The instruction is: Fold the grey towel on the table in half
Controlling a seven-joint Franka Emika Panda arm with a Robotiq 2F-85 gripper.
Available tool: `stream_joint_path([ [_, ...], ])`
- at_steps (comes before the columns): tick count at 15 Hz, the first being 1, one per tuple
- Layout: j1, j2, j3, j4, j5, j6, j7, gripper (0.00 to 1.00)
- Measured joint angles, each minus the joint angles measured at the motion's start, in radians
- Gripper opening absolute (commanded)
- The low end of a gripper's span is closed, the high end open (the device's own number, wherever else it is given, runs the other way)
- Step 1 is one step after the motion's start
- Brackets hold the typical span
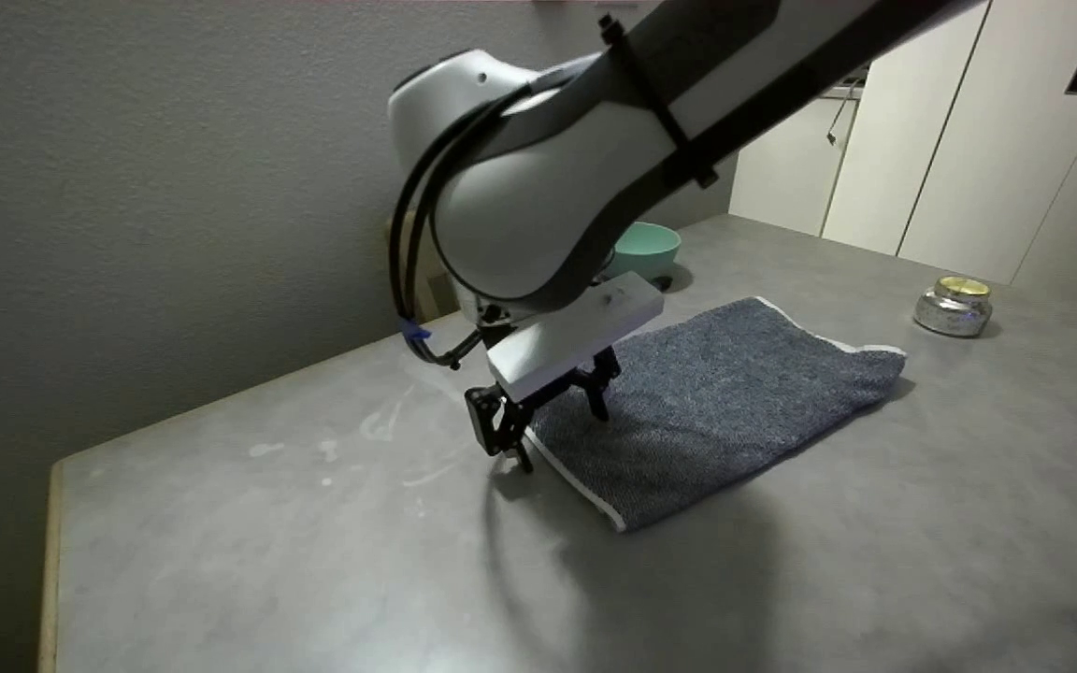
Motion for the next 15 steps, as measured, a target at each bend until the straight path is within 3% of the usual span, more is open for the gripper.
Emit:
stream_joint_path([
  [10,0.089,0.029,-0.074,0.053,-0.149,-0.129,0.047,0.98],
  [11,0.091,0.029,-0.077,0.053,-0.159,-0.133,0.05,0.74],
  [13,0.093,0.031,-0.078,0.054,-0.167,-0.136,0.054,0.7],
  [15,0.094,0.031,-0.078,0.058,-0.168,-0.139,0.054,0.55],
])
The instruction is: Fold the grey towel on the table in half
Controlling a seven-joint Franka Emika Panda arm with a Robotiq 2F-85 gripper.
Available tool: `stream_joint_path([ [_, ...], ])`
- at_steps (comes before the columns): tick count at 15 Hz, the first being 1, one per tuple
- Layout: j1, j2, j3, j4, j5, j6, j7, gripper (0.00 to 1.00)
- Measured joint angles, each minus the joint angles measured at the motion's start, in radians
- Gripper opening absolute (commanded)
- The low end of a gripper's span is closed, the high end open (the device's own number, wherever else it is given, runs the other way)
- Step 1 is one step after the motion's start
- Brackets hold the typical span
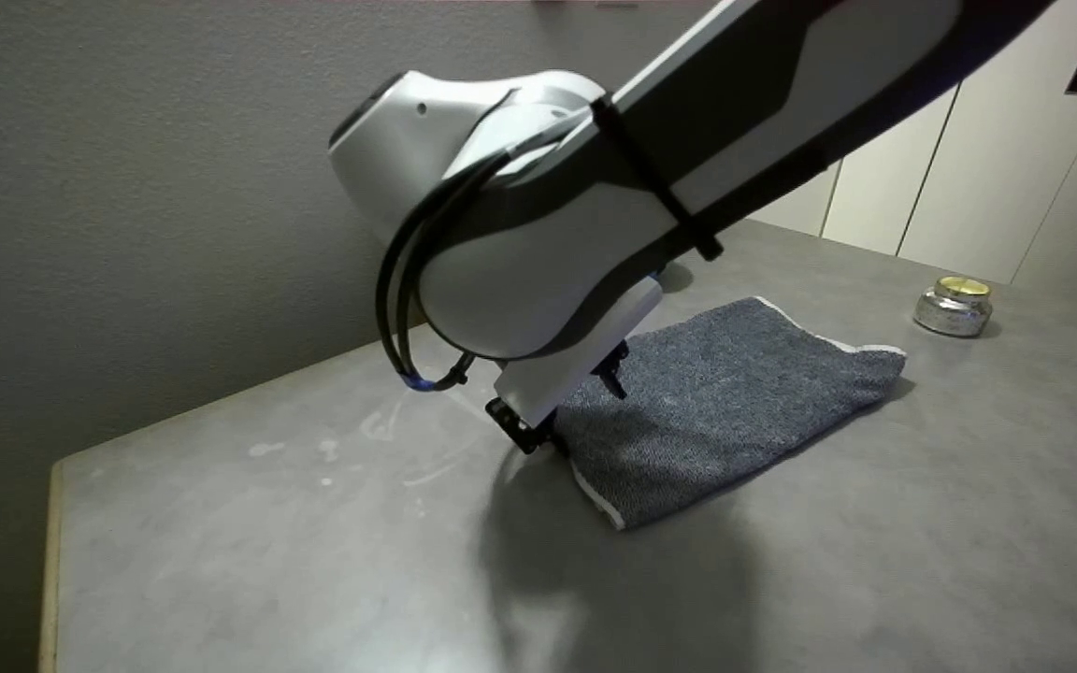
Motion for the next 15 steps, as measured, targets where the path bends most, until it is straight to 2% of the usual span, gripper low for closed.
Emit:
stream_joint_path([
  [7,0.002,0.02,0.0,0.03,0.0,-0.03,0.0,0.05],
  [8,0.002,0.025,0.0,0.036,0.0,-0.035,0.0,0.01],
  [12,0.002,0.043,0.002,0.062,0.0,-0.06,-0.006,0.02],
  [15,0.002,0.049,0.016,0.078,0.003,-0.071,-0.058,0.02],
])
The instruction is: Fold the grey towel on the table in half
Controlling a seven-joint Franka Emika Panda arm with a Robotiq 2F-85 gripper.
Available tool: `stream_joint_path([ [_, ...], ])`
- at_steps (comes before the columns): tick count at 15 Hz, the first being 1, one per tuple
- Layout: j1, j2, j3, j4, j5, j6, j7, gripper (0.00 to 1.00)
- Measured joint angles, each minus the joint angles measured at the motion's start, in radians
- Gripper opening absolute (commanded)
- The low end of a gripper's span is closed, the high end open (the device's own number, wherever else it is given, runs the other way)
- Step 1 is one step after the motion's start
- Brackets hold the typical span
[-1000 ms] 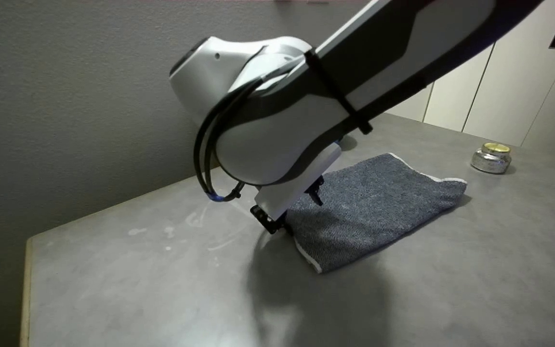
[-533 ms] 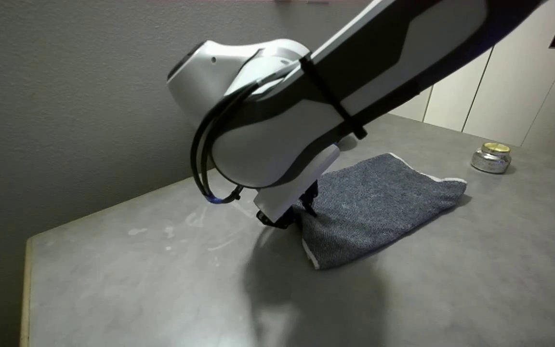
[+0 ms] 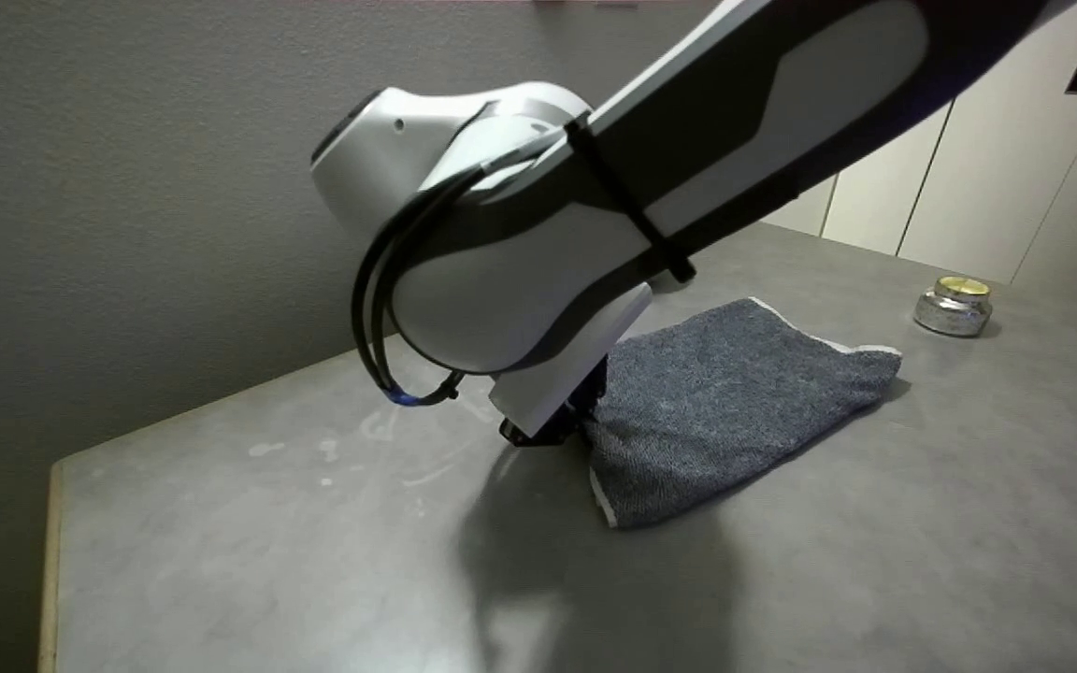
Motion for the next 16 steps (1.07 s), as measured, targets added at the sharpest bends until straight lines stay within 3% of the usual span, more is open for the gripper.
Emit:
stream_joint_path([
  [10,0.001,0.0,0.092,0.05,0.001,0.0,-0.261,0.02],
  [16,0.002,-0.007,0.112,0.066,0.001,-0.003,-0.337,0.02],
])
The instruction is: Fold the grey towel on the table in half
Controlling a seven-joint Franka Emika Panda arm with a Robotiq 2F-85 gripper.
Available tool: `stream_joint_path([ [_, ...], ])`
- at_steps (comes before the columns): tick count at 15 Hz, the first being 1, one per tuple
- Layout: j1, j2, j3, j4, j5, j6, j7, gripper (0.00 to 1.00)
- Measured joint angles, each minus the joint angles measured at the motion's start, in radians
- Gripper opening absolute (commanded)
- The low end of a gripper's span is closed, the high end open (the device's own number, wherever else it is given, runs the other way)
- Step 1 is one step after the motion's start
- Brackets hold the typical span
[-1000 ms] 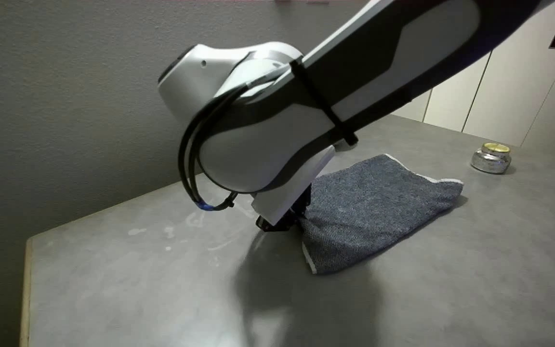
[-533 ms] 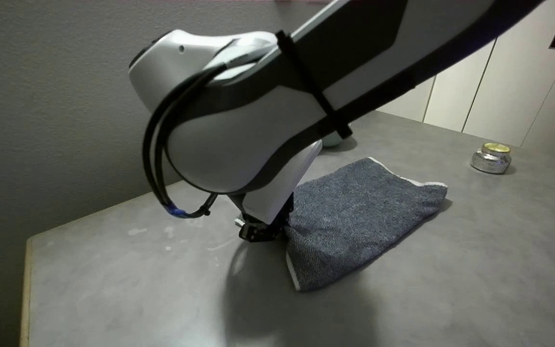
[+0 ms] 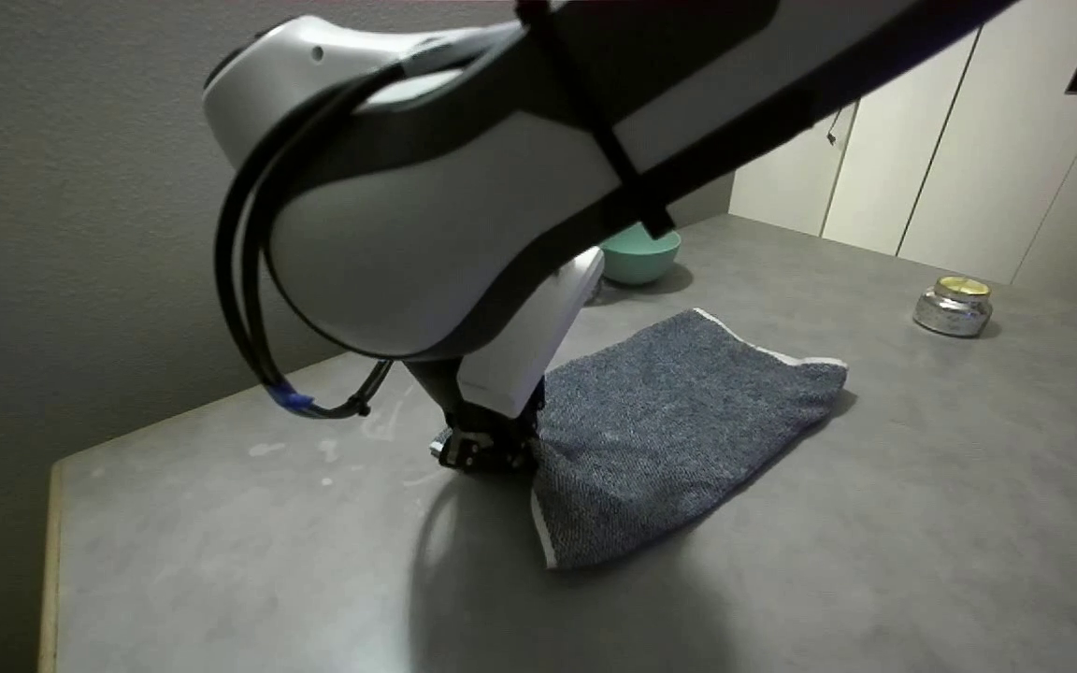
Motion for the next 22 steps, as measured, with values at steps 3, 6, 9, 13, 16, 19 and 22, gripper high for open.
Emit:
stream_joint_path([
  [3,-0.001,-0.015,0.002,0.001,0.004,-0.013,0.0,0.02],
  [6,-0.006,-0.052,0.001,-0.012,0.004,-0.023,0.0,0.02],
  [9,-0.018,-0.108,0.0,-0.053,0.004,-0.027,0.003,0.02],
  [13,-0.042,-0.21,-0.009,-0.151,0.003,-0.028,0.016,0.02],
  [16,-0.061,-0.287,-0.022,-0.24,0.001,-0.027,0.02,0.02],
  [19,-0.079,-0.356,-0.039,-0.328,-0.009,-0.025,0.021,0.02],
  [22,-0.108,-0.409,-0.056,-0.413,-0.048,-0.006,0.039,0.02],
])
